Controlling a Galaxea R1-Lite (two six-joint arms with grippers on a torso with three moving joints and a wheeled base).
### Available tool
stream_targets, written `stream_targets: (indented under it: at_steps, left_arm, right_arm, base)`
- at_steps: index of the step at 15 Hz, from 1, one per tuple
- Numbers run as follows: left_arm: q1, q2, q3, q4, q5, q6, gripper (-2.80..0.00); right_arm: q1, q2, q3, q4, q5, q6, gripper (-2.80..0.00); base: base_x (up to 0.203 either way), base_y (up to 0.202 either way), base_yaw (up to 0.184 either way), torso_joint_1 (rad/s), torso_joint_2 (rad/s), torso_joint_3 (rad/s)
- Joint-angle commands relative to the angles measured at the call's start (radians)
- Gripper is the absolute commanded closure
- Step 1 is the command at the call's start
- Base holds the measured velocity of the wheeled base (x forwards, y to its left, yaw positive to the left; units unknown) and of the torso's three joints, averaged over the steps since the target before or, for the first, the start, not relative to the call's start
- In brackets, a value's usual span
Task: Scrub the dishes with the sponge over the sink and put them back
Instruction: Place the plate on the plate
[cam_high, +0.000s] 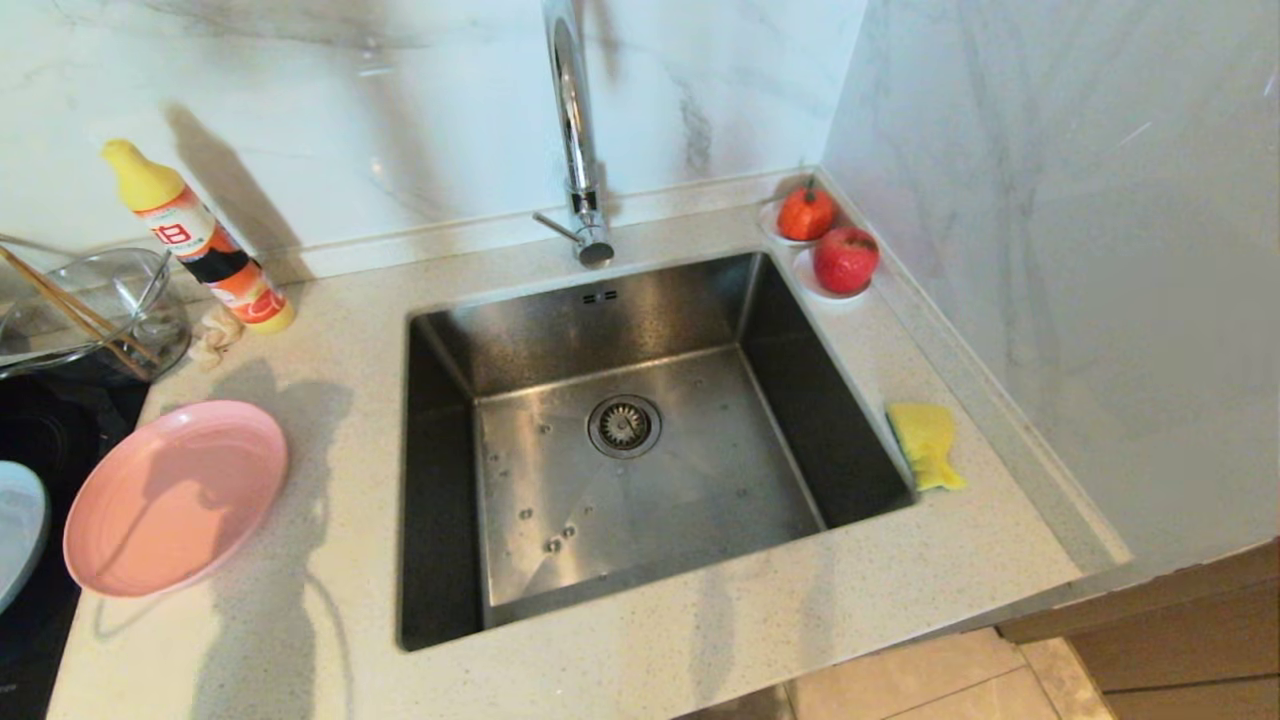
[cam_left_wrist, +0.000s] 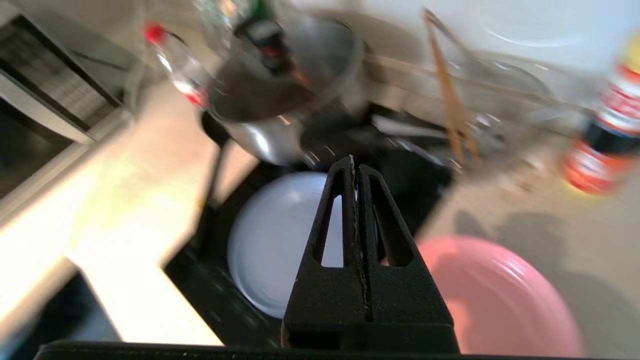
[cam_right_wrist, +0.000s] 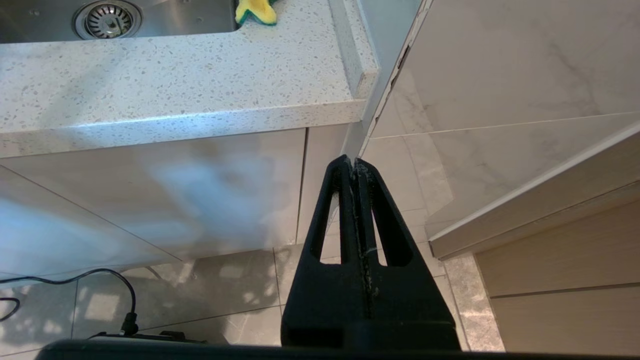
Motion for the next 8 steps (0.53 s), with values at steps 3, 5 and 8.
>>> stream_targets:
  at_steps: [3,5,8]
  left_arm:
    - [0.122,0.208,-0.163,0.013,-0.097,0.032,0.0]
    - [0.165,0.299,-0.224,0.024,-0.173,0.026,0.0]
    - [0.26,0.44,-0.327,0.037,-0.279,0.016,0.0]
  right_arm:
    - [0.0,0.0,0.0,0.0,0.0,0.0,0.0]
    - [0.0,0.0,0.0,0.0,0.0,0.0,0.0]
    - [0.0,0.001,0.0,0.0,0.0,-0.001,0.0]
  base:
    - [0.0,0.0,0.0,0.0,0.0,0.0]
    - [0.0,0.0,0.0,0.0,0.0,0.0]
    - [0.0,0.0,0.0,0.0,0.0,0.0]
